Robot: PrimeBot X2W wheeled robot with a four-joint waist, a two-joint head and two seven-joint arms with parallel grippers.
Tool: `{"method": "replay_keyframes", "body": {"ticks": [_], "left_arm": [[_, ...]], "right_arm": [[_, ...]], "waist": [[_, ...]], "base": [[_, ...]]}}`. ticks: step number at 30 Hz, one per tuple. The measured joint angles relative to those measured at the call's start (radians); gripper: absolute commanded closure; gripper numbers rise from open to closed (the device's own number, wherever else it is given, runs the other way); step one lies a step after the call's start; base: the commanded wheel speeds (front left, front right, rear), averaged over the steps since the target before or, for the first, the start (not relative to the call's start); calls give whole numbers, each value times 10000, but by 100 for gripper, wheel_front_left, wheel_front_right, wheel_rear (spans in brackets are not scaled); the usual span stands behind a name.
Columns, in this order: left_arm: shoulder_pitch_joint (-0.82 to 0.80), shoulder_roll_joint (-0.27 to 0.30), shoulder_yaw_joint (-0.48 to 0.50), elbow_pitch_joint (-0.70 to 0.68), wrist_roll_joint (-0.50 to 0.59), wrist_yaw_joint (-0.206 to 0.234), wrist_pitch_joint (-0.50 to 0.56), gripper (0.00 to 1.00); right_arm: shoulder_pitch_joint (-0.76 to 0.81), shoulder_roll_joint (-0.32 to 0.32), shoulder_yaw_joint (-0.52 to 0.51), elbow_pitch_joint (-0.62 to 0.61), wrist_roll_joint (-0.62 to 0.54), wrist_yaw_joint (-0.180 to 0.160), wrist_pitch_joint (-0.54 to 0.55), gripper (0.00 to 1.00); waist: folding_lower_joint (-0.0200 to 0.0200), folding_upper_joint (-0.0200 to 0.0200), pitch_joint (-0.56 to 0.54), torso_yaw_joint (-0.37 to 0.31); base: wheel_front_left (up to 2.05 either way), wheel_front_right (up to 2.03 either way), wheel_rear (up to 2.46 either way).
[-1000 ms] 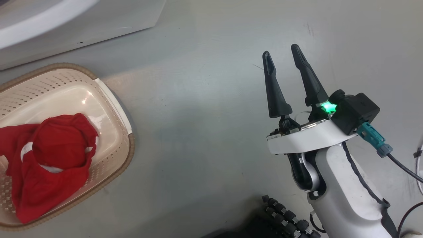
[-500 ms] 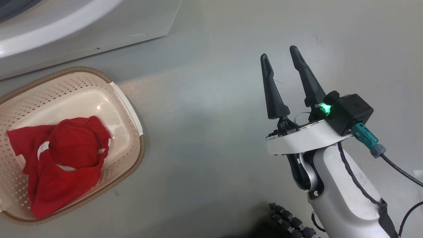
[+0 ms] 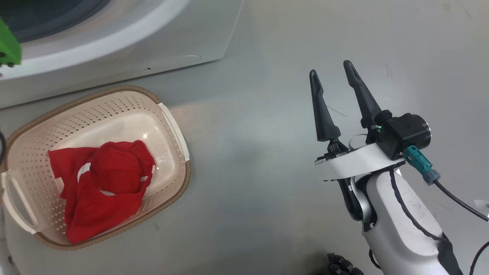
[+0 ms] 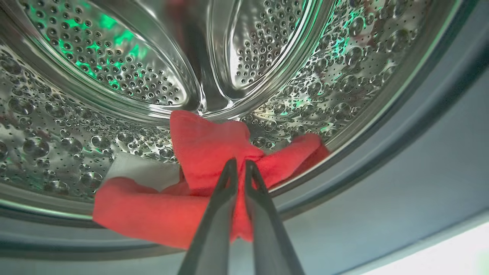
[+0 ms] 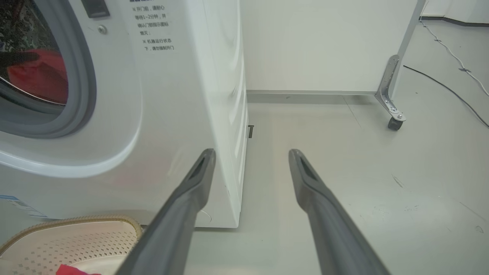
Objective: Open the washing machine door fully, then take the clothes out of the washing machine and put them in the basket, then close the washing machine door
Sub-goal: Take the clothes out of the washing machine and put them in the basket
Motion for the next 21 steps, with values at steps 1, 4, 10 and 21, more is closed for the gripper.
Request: {"method": "replay_keyframes", "body": {"ticks": [1,4,10,21], "left_arm": [[186,-109,-2,-65,-27,0,-171,100],[775,-408,-38,-236,-59,36,-662,100],[1881,-876,-144,-548,-59,180,-1501,100],[3354,-1413,-370,-1453,44,516,-2947,100]], "right_arm": [[55,0,-44,50,-96,12,0,0],[200,0,-190,190,-282,46,0,0],[487,-4,-453,430,-523,163,0,0],[1142,-12,-779,767,-853,349,0,0]], "waist": [[0,0,-76,62],[0,0,-323,251],[0,0,-882,628],[0,0,-2036,1250]], "base": [[0,0,0],[0,0,0],[0,0,0],[0,0,0]]}}
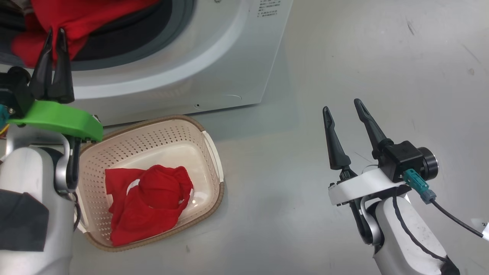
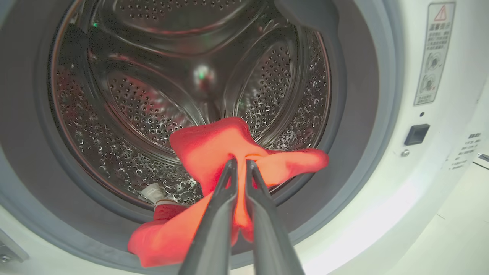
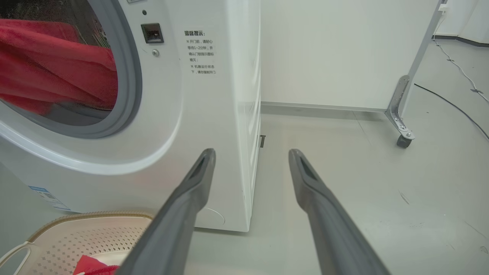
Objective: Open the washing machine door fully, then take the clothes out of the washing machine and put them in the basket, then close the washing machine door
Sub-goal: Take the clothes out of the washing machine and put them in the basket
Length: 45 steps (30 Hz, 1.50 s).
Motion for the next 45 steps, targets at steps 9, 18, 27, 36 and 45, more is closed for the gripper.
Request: {"method": "replay_keyframes", "body": {"ticks": [9,18,27,36,45], "left_arm": [[986,-284,-148,-825,144,188,-840,100],[1625,-297,-249,-1676,311,403,-1250,100],[2669,-353,-337,-2441,518,543,-1306,100],[3986,-573,-351,-2642,485,767,-1195,100],[5200,-874,-481,-2134,-8,842,-940,100]], "right_arm": [[599,2,-284,188,-46,92,0,0],[1150,8,-403,345,-121,207,0,0],[1685,10,-529,395,-198,341,0,0],[1788,13,-573,382,-288,445,0,0],[1847,15,-593,232,-395,531,0,0]], "waist": [[0,0,-1020,328],[0,0,-1956,529],[0,0,-2664,558],[-1,0,-2799,496],[-1,0,-2713,383]], "base": [[0,0,0],[0,0,0],[0,0,0],[0,0,0],[0,0,0]]}}
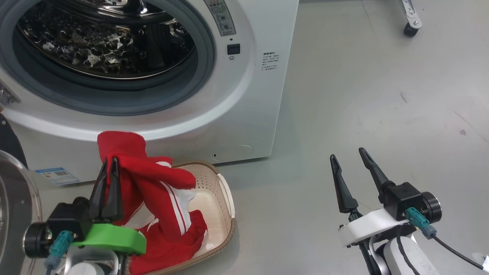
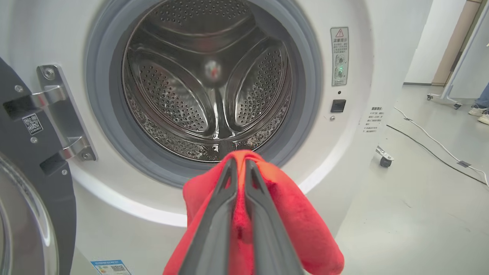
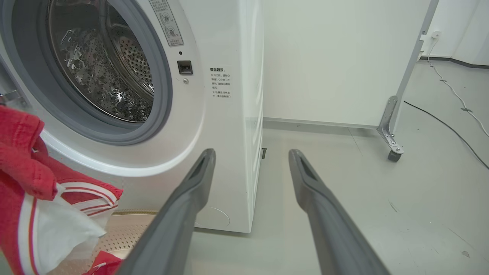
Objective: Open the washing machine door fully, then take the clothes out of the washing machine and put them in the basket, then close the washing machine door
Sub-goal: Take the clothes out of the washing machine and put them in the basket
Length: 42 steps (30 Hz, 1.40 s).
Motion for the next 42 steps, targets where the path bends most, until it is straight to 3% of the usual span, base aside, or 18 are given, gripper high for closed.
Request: {"method": "replay_keyframes", "body": {"ticks": [13,22,42], "left_arm": [[113,-50,-127,1244,-433,-50,-56,100],[-1028,-82,58,2079,-614,-226,-316,100],[-3245,-238,512,5678,-1277,-441,-416,100]], "right_arm": [[-163,2,17,-552,-88,27,0,0],[-780,0,17,-963,-88,23,0,0],[-2155,-6,184,-1509,-56,-98,0,0]], "waist": [[0,0,1103,-204],[0,0,2252,-418],[0,0,4881,-848]], "base": [[0,0,0],[0,0,0],[0,0,0]]}}
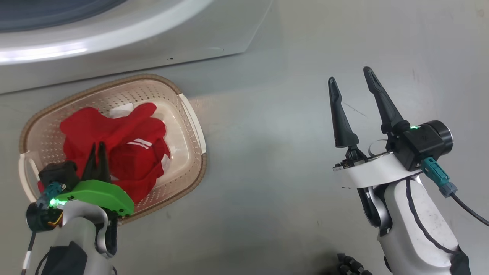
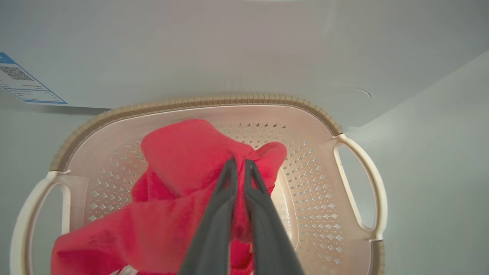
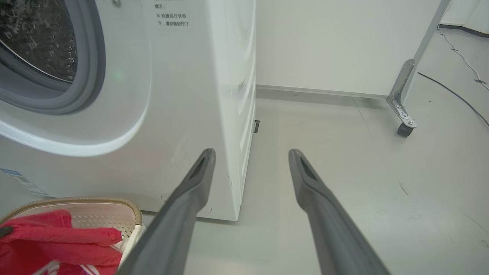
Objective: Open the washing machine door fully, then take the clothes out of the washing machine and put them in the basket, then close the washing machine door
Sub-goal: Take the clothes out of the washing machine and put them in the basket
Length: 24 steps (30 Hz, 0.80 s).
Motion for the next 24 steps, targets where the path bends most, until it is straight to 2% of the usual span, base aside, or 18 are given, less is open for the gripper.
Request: {"method": "replay_keyframes", "body": {"ticks": [9,19,20,21,24], "left_arm": [[-516,12,-67,1453,-21,-226,12,100],[-1107,-8,-52,2535,-61,-485,-134,100],[-1121,-15,-10,2679,-127,-485,-138,62],[-1120,-15,-8,2790,-144,-485,-176,0],[-1145,-33,-25,2976,-142,-485,-222,0]], "right_arm": [[-202,0,-19,40,6,-121,0,0],[-392,-2,-73,263,2,-188,0,0],[-392,-4,-67,299,2,-186,0,0],[-392,-4,-65,324,2,-186,0,0],[-392,-4,-67,401,2,-184,0,0]], "waist": [[0,0,521,-86],[1,0,429,113],[1,0,382,128],[1,0,331,142],[1,0,161,193]], "base": [[0,0,0],[0,0,0],[0,0,0],[0,0,0],[0,0,0]]}}
